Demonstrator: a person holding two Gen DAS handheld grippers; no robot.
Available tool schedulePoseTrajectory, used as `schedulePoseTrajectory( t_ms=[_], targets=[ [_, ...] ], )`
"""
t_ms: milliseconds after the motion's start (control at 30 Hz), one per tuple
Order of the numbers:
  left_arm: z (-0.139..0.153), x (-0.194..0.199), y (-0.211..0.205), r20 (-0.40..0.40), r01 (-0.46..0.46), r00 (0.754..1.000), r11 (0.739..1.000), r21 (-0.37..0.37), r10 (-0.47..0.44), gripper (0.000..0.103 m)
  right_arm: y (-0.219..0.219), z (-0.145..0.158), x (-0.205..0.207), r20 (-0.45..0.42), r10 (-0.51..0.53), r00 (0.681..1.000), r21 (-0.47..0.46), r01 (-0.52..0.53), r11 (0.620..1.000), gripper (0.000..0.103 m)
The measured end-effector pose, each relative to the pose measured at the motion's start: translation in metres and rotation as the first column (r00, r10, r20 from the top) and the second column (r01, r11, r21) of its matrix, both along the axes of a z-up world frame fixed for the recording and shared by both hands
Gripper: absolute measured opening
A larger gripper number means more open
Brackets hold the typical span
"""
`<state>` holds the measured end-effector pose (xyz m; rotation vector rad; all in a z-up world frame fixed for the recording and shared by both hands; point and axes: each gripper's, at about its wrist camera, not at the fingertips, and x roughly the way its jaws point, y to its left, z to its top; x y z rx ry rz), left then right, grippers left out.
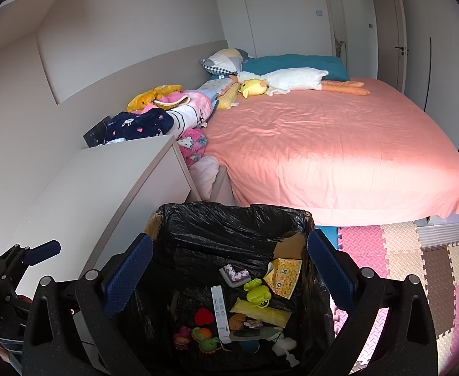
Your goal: Collect trash
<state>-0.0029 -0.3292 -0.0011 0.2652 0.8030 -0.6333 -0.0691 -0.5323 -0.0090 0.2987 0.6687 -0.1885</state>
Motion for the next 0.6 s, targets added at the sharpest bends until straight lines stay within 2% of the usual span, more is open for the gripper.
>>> schedulePoseTrajectory(
  t_ms=[600],
  targets=[
    [0.0014, -0.0007, 0.0034, 0.020, -0.010, 1.000, 1.000, -0.024, 0.010, 0.097, -0.0013, -0.0029, -0.0022, -0.007, -0.001, 1.000, 0.001, 0.001, 1.000, 0.099]
  ],
)
